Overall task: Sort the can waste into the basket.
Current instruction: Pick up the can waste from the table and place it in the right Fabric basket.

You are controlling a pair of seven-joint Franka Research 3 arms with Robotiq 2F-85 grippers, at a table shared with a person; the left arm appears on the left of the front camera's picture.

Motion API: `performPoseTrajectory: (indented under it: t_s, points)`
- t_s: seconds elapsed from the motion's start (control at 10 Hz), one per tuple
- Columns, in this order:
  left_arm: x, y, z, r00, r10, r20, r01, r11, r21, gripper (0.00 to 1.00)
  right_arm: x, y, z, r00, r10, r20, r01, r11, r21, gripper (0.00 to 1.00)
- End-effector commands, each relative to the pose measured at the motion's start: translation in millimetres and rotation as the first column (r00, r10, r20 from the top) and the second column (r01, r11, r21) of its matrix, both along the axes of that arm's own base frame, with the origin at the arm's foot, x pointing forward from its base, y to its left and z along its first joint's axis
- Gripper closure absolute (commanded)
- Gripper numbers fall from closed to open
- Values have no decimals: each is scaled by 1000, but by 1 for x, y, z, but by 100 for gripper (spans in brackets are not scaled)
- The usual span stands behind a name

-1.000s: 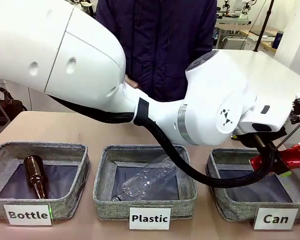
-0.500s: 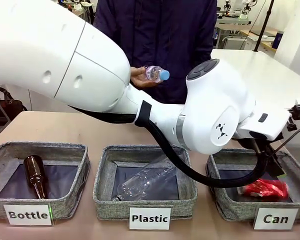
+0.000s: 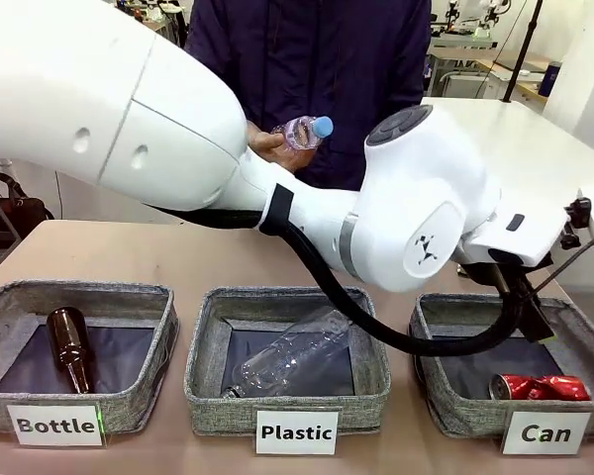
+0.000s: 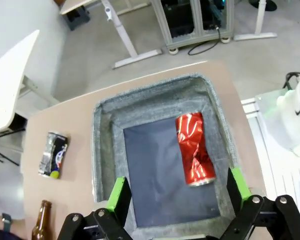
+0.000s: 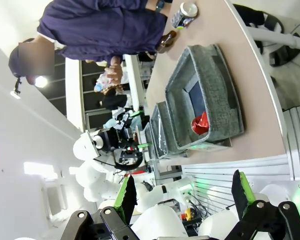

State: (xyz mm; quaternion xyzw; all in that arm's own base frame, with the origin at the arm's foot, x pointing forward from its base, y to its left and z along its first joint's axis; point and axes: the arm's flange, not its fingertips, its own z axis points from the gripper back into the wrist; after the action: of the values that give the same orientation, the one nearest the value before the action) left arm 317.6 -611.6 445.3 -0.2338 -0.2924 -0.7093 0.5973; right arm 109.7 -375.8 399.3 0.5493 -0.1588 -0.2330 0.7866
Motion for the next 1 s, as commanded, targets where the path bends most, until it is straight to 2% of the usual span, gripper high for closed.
performPoseTrajectory:
  t_s: [0.0,0.3,0.5,0.6,0.7,0.8,0.9]
  points:
    - [-4,41,34,998,20,-51,-16,997,81,0,0,0,0,1000,0,0,0,1000,0,0]
    - [13,147,106,975,103,-196,-83,991,107,0,57,44,8,988,149,30,-147,987,-68,0]
    - [21,228,133,952,192,-236,-173,980,100,0,100,89,18,977,199,73,-191,977,-97,0]
    - [25,272,137,928,270,-255,-243,961,131,0,118,120,23,965,240,109,-228,967,-113,0]
    - [33,330,141,889,351,-296,-324,936,136,0,136,158,28,938,320,135,-302,943,-137,0]
    - [39,378,143,842,435,-318,-408,901,151,0,147,185,31,921,361,147,-339,928,-152,0]
    - [47,435,141,783,491,-383,-473,869,146,0,159,216,35,906,387,172,-361,918,-165,0]
